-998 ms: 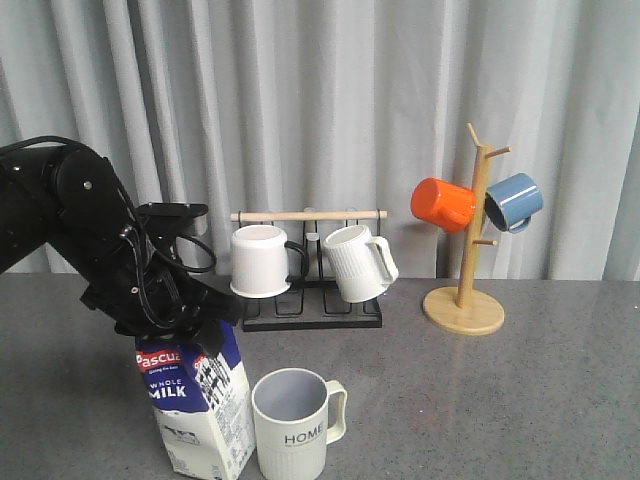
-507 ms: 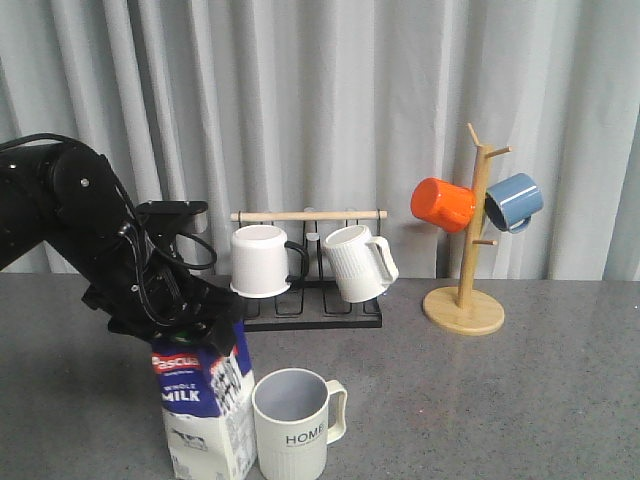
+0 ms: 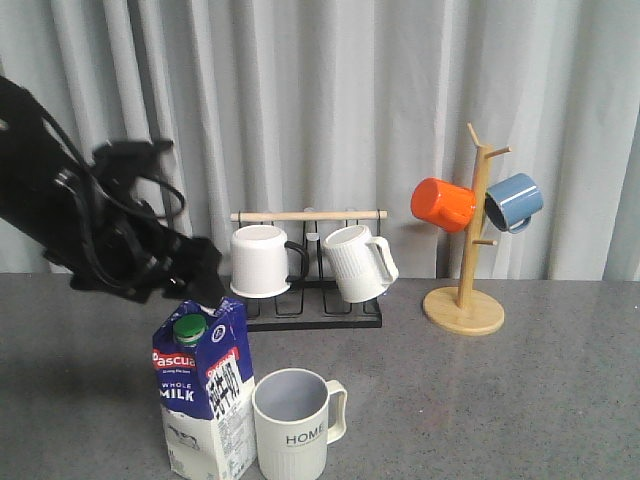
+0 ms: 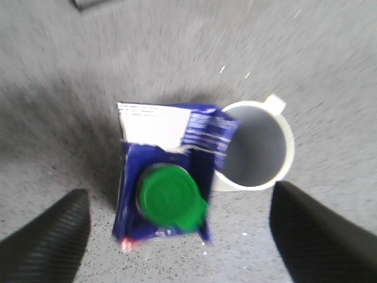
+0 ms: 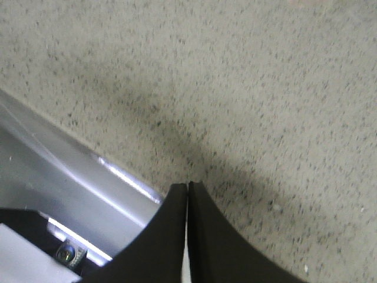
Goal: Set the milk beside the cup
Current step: 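Release the carton and lift the left gripper away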
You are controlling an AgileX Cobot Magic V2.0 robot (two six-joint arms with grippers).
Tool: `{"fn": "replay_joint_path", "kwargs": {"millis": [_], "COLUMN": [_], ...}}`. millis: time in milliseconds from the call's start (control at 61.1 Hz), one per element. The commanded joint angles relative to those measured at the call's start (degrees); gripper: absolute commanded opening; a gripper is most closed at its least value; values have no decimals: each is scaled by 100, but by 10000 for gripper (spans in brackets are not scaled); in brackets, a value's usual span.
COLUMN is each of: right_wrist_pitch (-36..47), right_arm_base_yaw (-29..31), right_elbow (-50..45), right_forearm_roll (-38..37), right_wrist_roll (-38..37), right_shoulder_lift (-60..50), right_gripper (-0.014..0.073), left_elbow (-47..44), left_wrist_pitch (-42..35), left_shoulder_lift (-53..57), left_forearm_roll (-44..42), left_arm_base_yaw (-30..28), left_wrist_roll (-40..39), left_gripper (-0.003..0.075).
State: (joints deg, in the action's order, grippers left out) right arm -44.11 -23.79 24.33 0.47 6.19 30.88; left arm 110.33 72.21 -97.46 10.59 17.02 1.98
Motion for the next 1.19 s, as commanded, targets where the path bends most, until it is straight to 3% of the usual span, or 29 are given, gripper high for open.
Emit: {"fn": "replay_joint_path", "kwargs": {"millis": [0, 278, 458, 769, 949, 1178], "right_wrist_pitch": [630, 1735, 1766, 1727, 1727, 1727], "right_arm_base_yaw": [26, 26, 26, 26, 26, 26], "right_elbow": [155, 155, 155, 155, 155, 155], "right_forearm_roll": [-47, -480, -696, -696, -696, -696], "right_wrist_roll": [-35, -1119, -1322, -1322, -1322, -1322], "right_shoulder_lift": [5, 5, 5, 5, 5, 5], "right_gripper": [-5, -5, -5, -5, -5, -5], "left_elbow": [166, 61, -869, -2960, -3710, -3868], "left_wrist_pitch": [-68, -137, -562, -1653, -1271, -565], "left_shoulder_lift": [738, 2175, 3275, 4875, 5430, 5627], "left_forearm_roll": [129, -323, -771, -770, -655, -655], "left_arm_base_yaw": [26, 26, 26, 26, 26, 26], "left_wrist_roll": [-40, -1, -163, -546, -546, -546], "left_gripper": [468, -10, -8, -8, -8, -8]}}
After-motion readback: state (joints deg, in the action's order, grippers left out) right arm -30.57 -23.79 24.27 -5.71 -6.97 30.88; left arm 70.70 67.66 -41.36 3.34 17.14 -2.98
